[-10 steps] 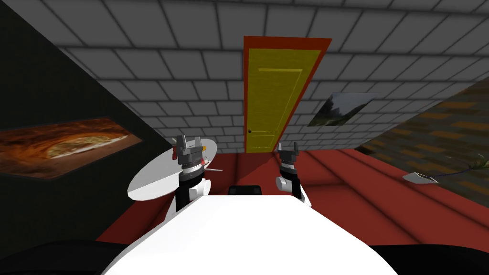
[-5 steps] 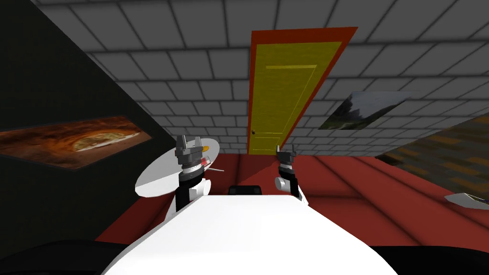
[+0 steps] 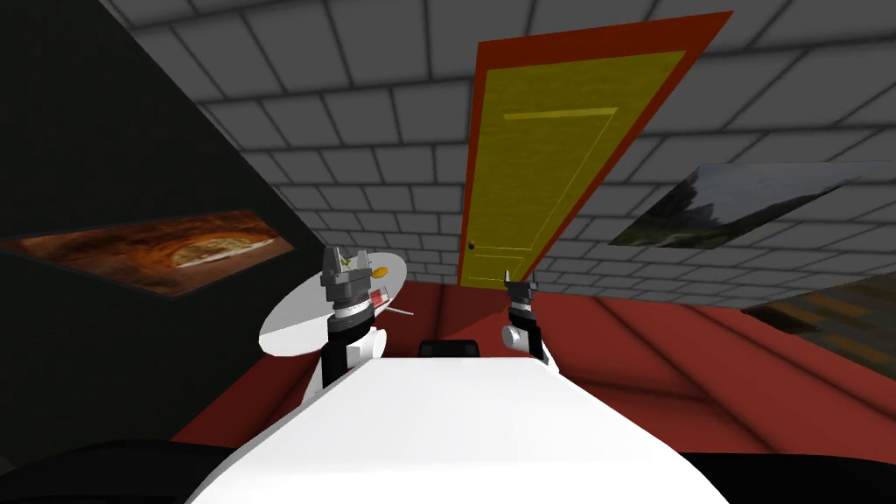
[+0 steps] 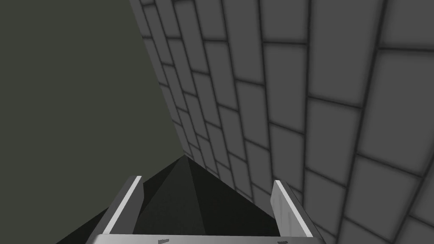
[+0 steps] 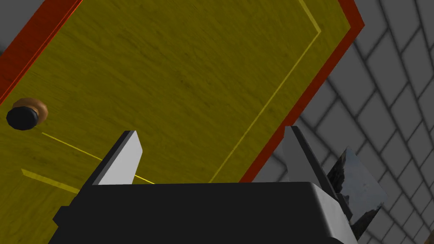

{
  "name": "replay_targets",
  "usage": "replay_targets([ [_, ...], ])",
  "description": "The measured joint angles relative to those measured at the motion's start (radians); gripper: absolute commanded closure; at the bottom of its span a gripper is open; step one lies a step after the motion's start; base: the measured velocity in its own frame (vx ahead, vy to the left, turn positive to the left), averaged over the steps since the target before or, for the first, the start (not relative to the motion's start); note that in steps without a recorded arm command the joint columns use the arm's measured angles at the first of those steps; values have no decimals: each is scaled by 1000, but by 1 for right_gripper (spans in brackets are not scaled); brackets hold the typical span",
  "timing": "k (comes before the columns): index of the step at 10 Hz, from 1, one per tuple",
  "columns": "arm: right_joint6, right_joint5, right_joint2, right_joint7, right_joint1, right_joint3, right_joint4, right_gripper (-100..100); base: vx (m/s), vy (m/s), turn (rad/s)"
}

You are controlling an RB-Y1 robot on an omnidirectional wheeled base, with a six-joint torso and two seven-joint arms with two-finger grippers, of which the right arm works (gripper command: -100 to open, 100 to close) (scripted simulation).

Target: Pull the door open

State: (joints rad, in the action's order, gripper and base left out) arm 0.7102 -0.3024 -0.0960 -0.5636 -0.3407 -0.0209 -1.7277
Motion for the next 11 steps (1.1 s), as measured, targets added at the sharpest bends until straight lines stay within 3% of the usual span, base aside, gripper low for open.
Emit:
replay_targets([
  [11, 36, -148, -14, -213, 69, 4, 269, -100, 99, -18, 145],
])
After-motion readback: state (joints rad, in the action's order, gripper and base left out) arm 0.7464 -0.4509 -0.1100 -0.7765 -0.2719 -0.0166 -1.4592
